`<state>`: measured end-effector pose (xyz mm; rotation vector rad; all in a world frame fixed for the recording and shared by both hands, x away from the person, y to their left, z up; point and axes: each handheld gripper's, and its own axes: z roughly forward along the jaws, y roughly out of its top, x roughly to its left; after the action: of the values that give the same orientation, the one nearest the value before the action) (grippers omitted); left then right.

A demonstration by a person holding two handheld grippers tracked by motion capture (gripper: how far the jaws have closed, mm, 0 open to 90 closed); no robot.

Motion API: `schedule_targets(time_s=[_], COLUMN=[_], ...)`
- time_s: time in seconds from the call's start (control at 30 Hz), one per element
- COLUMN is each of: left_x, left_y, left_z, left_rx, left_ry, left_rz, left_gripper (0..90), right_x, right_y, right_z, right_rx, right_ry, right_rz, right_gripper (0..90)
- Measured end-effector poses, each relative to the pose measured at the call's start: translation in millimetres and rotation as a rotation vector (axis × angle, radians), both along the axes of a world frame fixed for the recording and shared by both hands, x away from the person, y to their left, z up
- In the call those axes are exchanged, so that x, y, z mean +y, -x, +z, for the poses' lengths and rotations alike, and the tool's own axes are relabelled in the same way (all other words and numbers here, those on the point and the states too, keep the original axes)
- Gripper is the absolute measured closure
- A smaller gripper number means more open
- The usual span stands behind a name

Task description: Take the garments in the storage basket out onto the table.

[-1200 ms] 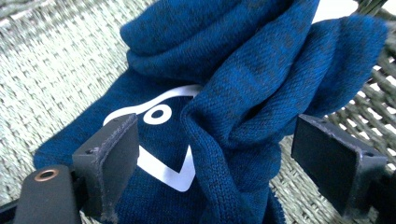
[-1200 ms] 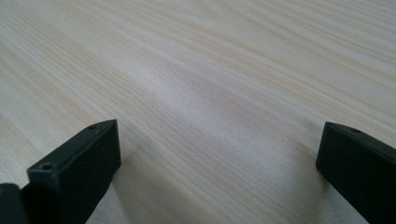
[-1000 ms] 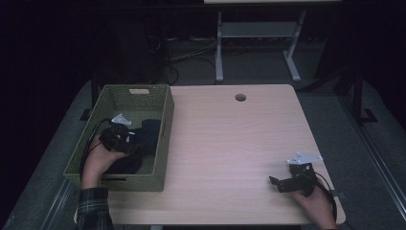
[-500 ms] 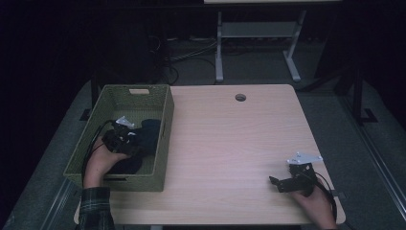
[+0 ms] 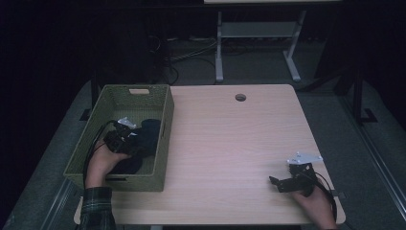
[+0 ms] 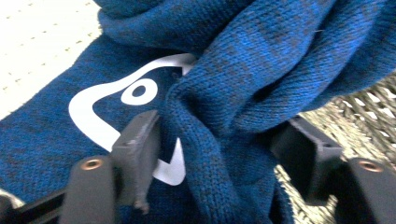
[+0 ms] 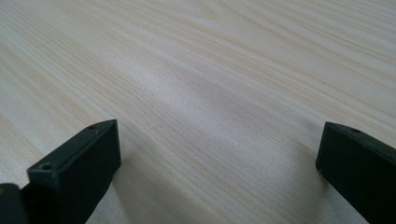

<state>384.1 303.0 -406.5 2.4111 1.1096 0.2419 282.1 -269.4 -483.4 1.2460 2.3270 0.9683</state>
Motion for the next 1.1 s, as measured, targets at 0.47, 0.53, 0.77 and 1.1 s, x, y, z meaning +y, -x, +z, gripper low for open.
schedule_targets(time_s=[0.47,0.53,0.77,1.1], left_x=[0.3,0.8,2.4,12.8], left_y=[2.1,2.5,5.5,12.0], left_z=[4.6,6.0,15.7,38.4], left_rx=[0.041,0.043,0.032,-0.038], left_ry=[0.041,0.044,0.054,0.081], left_rz=[-0.051,-0.05,-0.041,-0.007], left_gripper=[74.0,75.6,77.7,78.5], right_x=[0.0,0.0,0.0,0.0], right_y=[0.0,0.0,0.0,0.0], right_z=[0.0,0.0,0.0,0.0], right_rx=[0.0,0.0,0.0,0.0], right_ry=[0.0,0.0,0.0,0.0], right_rz=[0.0,0.0,0.0,0.0], right_gripper=[0.0,0.0,0.0,0.0])
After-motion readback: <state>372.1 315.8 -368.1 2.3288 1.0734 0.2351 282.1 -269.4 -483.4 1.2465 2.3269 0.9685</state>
